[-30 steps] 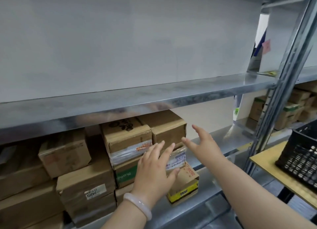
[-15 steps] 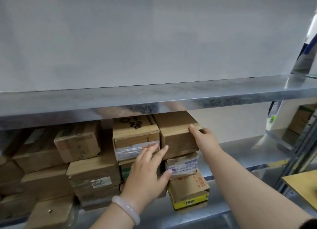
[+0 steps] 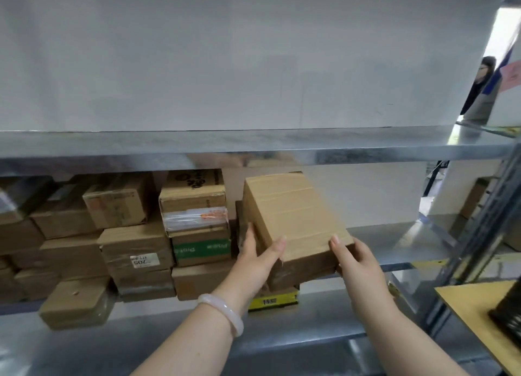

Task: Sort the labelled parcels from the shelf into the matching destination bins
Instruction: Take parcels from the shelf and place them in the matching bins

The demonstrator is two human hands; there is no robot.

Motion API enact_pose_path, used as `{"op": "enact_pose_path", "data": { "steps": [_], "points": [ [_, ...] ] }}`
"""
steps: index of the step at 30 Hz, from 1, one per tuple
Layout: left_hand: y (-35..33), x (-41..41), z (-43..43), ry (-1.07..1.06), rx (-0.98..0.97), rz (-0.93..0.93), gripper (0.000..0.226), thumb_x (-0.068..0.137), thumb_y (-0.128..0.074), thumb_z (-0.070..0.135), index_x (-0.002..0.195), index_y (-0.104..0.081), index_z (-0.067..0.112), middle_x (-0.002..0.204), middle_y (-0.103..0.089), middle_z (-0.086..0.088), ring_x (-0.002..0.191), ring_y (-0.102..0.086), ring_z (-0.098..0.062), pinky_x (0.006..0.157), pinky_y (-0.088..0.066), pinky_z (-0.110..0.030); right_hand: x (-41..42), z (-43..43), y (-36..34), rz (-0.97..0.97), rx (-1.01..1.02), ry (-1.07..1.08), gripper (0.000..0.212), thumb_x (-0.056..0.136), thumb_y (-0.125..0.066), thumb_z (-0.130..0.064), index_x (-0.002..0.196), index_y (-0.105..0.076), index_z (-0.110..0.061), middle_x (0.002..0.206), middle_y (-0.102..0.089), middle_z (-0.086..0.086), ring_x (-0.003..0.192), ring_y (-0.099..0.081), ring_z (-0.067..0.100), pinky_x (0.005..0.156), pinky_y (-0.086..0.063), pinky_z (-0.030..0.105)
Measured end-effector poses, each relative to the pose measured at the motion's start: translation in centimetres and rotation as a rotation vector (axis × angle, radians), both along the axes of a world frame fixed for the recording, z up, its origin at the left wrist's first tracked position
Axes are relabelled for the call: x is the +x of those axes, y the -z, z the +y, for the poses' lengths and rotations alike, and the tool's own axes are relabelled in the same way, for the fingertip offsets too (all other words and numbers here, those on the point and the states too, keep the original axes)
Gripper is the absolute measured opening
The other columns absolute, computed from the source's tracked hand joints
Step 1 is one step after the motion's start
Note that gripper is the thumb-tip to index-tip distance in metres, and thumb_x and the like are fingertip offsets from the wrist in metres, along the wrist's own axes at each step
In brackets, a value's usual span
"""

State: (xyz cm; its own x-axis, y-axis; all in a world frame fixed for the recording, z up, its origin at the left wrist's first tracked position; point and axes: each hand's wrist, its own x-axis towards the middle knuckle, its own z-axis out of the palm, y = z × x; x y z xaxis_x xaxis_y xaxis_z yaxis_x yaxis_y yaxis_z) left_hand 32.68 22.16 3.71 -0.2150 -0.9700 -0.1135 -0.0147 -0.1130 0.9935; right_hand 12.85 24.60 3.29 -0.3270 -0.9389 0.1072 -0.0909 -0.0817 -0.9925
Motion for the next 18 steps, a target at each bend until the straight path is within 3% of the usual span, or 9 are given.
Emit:
{"op": "enact_pose_path", "data": {
  "steps": [2, 3, 5, 8, 12, 14, 16, 18],
  "points": [
    [0.7, -0.9, 1.3, -0.057, -0.004, 0.088, 0.111, 0.056, -0.078, 0.067, 0.147, -0.015, 0.055, 0.137, -0.057, 0.013, 0.125, -0.054, -0.011, 0.109, -0.043, -0.040, -0.7, 1.5, 0.4, 0.016, -0.023, -0.028, 0.015, 0.089, -0.064, -0.040, 0.103, -0.061, -0.035, 0.103, -0.067, -0.012, 0.088, -0.062, -0.009, 0.067, -0.048, 0.009],
    [1.0, -1.2, 2.0, -0.083, -0.009, 0.119, 0.100, 0.057, -0.078, 0.062, 0.140, -0.024, 0.057, 0.126, -0.064, 0.017, 0.117, -0.059, -0.008, 0.103, -0.047, -0.036, -1.1, 2.1, 0.6, 0.014, -0.026, -0.040, 0.016, 0.089, -0.064, -0.043, 0.103, -0.060, -0.037, 0.103, -0.066, -0.013, 0.088, -0.061, -0.010, 0.066, -0.048, 0.008],
    [1.4, -1.3, 3.5, -0.114, -0.005, 0.168, 0.083, 0.060, -0.078, 0.057, 0.129, -0.033, 0.060, 0.114, -0.069, 0.023, 0.111, -0.064, -0.005, 0.100, -0.048, -0.035, -2.1, 2.9, 1.0, -0.010, -0.012, -0.083, 0.024, 0.090, -0.054, -0.055, 0.109, -0.061, -0.041, 0.107, -0.065, -0.015, 0.099, -0.060, -0.003, 0.079, -0.049, 0.017],
    [2.1, -0.8, 6.1, -0.166, 0.000, 0.248, 0.086, 0.062, -0.077, 0.052, 0.138, -0.038, 0.053, 0.122, -0.069, 0.014, 0.117, -0.063, -0.016, 0.105, -0.046, -0.049, -3.7, 2.9, 1.3, -0.138, 0.137, -0.153, 0.045, 0.095, -0.043, -0.059, 0.132, -0.054, -0.034, 0.127, -0.059, -0.009, 0.115, -0.055, 0.015, 0.102, -0.045, 0.044],
    [2.8, 0.2, 9.5, -0.199, 0.039, 0.374, 0.067, 0.075, -0.076, 0.042, 0.136, -0.049, 0.038, 0.118, -0.071, 0.001, 0.106, -0.069, -0.021, 0.090, -0.056, -0.043, -3.1, 3.1, 1.3, -0.371, 0.343, -0.499, 0.049, 0.075, -0.063, -0.062, 0.114, -0.072, -0.034, 0.117, -0.071, -0.003, 0.105, -0.068, 0.019, 0.091, -0.052, 0.050],
    [2.9, 1.3, 11.0, -0.293, 0.032, 0.345, 0.064, 0.079, -0.074, 0.047, 0.137, -0.049, 0.036, 0.118, -0.071, 0.004, 0.107, -0.068, -0.019, 0.094, -0.054, -0.041, -1.6, 3.5, 1.4, -0.419, 0.304, -0.596, 0.051, 0.075, -0.064, -0.055, 0.118, -0.070, -0.028, 0.118, -0.070, 0.006, 0.105, -0.068, 0.026, 0.084, -0.056, 0.052],
    [2.9, 2.9, 12.1, -0.436, -0.027, 0.181, 0.066, 0.081, -0.067, 0.048, 0.143, -0.044, 0.043, 0.133, -0.061, 0.009, 0.120, -0.058, -0.014, 0.106, -0.046, -0.040, 0.2, 4.2, 1.5, -0.408, 0.222, -0.586, 0.064, 0.070, -0.071, -0.054, 0.126, -0.063, -0.026, 0.118, -0.069, 0.007, 0.105, -0.068, 0.028, 0.081, -0.057, 0.050],
    [2.7, 4.8, 13.2, -0.560, -0.096, -0.008, 0.066, 0.089, -0.066, 0.043, 0.148, -0.036, 0.044, 0.143, -0.048, 0.008, 0.126, -0.051, -0.011, 0.104, -0.044, -0.027, 2.2, 5.2, 1.6, -0.363, 0.154, -0.571, 0.072, 0.065, -0.074, -0.055, 0.129, -0.057, -0.027, 0.119, -0.068, 0.003, 0.102, -0.069, 0.023, 0.078, -0.059, 0.047]
  ]
}}
